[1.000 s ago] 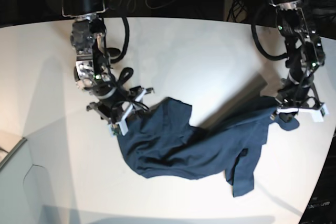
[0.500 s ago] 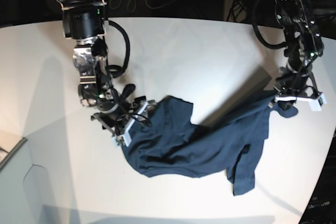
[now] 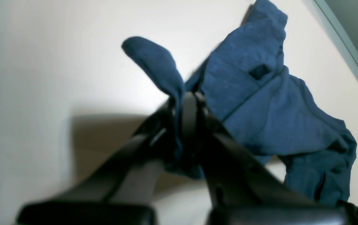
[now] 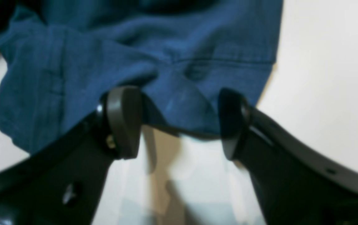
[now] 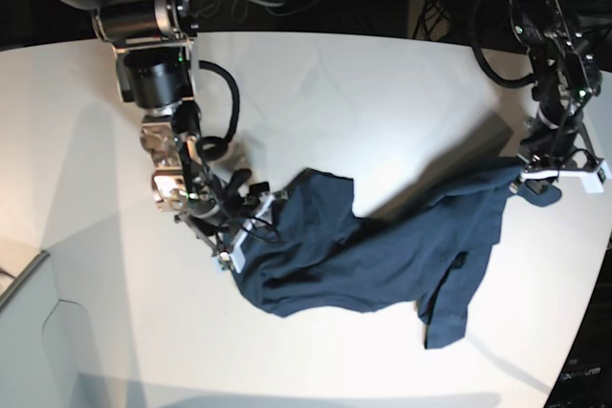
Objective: Layout the t-shirt on the table in an organized manner, then fold the t-shirt properly
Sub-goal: 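Pull the shirt apart between both grippers to spread it, then lift the navy shirt high with both grippers and shake it out, then lay the shirt flat on the table with both grippers and release, then move both grippers along the shirt sides and grasp its edges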
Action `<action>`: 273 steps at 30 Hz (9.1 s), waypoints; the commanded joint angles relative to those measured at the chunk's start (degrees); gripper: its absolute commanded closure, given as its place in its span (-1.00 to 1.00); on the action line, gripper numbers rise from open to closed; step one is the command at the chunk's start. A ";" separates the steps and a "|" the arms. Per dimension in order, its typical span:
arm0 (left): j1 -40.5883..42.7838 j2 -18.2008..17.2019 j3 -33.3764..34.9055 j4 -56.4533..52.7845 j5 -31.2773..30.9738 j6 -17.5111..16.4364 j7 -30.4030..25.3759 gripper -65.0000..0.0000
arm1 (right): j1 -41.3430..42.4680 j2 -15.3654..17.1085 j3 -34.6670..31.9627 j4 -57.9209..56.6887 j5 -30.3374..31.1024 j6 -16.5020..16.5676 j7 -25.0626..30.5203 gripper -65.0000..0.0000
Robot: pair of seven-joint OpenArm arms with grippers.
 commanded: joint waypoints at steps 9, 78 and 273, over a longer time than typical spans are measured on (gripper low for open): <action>-0.55 -0.70 -3.47 3.90 -0.44 -0.45 -1.20 1.00 | -5.25 2.75 0.00 8.11 0.25 0.44 -3.17 1.00; -46.18 -2.46 13.32 2.67 4.05 -0.27 4.60 1.00 | 9.78 14.62 21.98 56.64 1.57 8.09 -11.17 1.00; -2.57 2.90 -7.07 2.58 -18.72 -0.01 15.85 -0.25 | 13.91 15.32 8.61 -31.19 4.82 -23.03 43.42 1.00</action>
